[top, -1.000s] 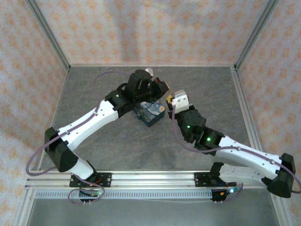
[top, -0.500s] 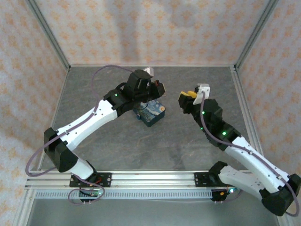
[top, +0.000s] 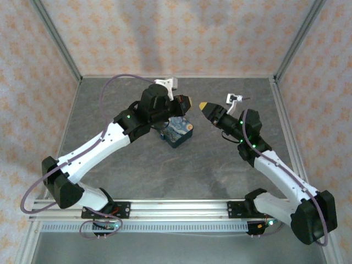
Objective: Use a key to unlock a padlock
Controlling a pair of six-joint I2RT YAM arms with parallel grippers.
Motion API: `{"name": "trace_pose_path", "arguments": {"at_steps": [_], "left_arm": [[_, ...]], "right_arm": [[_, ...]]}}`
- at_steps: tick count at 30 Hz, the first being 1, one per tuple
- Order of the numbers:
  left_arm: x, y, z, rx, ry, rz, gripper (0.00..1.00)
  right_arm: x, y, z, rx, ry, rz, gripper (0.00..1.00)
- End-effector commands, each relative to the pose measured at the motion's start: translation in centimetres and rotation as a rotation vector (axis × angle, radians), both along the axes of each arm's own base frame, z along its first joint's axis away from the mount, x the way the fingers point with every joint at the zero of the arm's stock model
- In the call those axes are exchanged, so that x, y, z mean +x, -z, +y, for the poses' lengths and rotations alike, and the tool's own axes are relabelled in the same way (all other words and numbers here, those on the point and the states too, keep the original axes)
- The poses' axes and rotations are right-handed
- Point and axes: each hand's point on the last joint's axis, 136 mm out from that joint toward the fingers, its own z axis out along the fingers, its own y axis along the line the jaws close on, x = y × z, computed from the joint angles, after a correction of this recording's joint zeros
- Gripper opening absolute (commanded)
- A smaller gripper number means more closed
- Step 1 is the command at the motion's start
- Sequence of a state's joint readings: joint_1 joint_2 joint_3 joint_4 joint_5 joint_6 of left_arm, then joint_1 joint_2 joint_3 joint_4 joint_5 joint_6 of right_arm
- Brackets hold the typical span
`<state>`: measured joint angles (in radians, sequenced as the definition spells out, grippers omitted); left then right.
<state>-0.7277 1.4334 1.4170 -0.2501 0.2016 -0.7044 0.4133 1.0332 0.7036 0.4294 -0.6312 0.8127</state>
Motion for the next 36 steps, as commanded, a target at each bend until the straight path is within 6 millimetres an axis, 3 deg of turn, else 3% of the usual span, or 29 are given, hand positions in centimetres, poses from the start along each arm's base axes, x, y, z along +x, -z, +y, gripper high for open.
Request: {"name": "trace_pose_path", "arguments": {"at_steps": [1,9,14,17,36], "left_arm": [[-0.5,-1.6,-1.0,-0.014,0.041,-0.060,0.00],[-1.1,-2.4,-2.0,-0.044,0.084,-0.071,0.00],[-1.5,-2.8,-2.3,-0.057,0.107,-0.071,0.00],[-1.7,-2.8,-2.5,-0.057,0.116,-0.071,0.00],[-1.4,-2.2,-1.9,-0.043,0.079,-0.068,0.00]], "right_arm": [[-1.6,-3.6,1.1,0.094,-0.118,-0.095,0.49],[-1.7,-2.8,2.2,0.066,-0.167,-0.081,0.48],[-1.8,-2.9,2.7,0.054,-0.178,-0.090,0.37],[-1.7,-2.9,2.8,0.053,-0.178,-0.092,0.35],[-3.1,-3.6,2.5,0.066,-0.191,-0.136,0.41]]}}
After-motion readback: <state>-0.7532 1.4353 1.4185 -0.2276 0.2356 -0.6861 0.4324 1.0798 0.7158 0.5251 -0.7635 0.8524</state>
